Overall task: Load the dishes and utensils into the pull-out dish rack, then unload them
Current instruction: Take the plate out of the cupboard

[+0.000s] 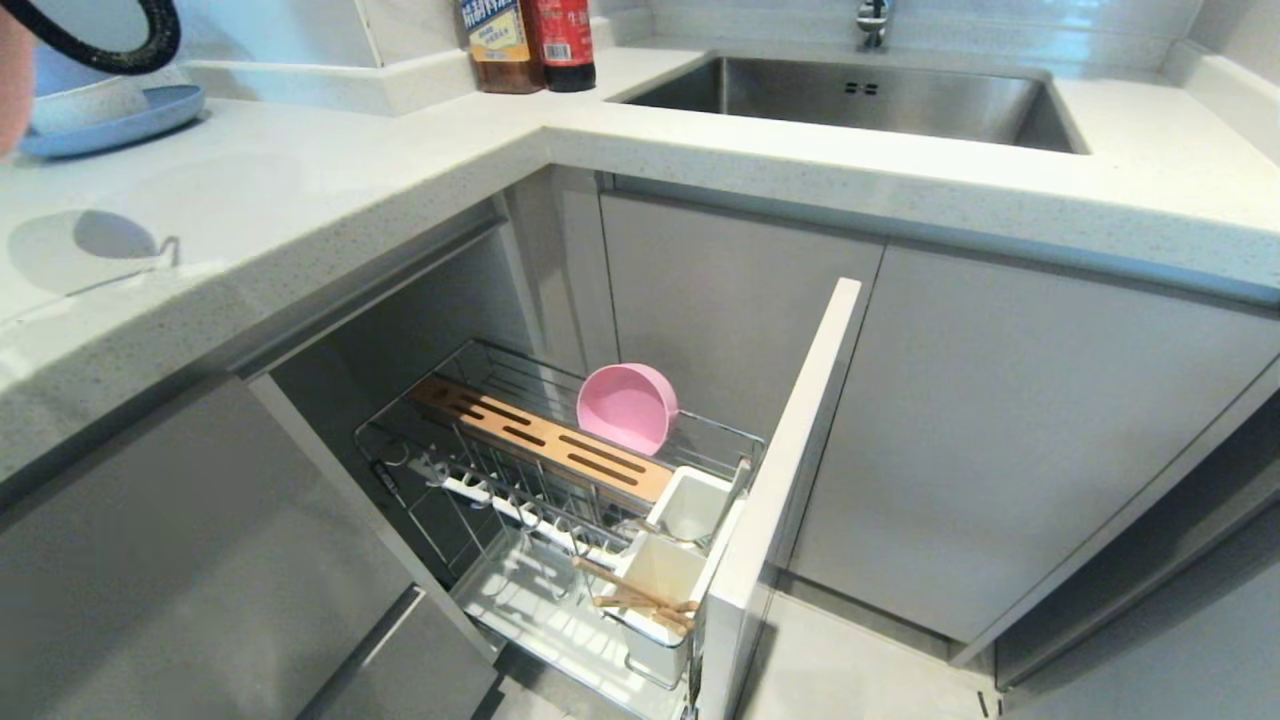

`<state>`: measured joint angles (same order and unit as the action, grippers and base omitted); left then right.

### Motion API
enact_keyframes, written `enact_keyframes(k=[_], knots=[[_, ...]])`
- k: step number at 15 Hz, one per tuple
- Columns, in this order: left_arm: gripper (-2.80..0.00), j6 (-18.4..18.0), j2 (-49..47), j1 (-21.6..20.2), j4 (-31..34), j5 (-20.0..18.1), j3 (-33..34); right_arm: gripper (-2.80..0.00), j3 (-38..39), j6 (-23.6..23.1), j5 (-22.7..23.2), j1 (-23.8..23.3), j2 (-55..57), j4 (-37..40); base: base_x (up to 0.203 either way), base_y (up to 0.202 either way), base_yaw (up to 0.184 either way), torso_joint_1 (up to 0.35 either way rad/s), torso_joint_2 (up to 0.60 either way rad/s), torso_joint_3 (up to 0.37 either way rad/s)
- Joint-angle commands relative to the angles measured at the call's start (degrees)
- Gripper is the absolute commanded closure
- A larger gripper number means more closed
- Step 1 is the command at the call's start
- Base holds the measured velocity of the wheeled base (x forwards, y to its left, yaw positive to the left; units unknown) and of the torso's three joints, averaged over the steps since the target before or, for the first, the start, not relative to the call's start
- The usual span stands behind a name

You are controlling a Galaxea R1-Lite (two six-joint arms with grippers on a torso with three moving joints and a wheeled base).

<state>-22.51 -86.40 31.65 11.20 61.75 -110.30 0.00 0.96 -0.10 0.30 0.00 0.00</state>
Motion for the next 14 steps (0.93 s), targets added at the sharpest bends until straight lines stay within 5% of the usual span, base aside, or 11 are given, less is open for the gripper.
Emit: enact_keyframes(k=[1,8,14], knots=[[0.00,-1.3,0.8,-1.6,1.9,0.6,0.1,0.00,0.1,0.0,0.0,0.0,0.0,0.0,0.000,0.000,0.000,0.000,0.00,0.000],[0.00,-1.9,3.6,-14.7,20.1,-5.0,0.1,0.00,0.1,0.0,0.0,0.0,0.0,0.0,0.000,0.000,0.000,0.000,0.00,0.000],[0.00,-4.2,1.3,-16.1,27.5,-3.8,0.0,0.00,0.1,0.0,0.0,0.0,0.0,0.0,0.000,0.000,0.000,0.000,0.00,0.000]])
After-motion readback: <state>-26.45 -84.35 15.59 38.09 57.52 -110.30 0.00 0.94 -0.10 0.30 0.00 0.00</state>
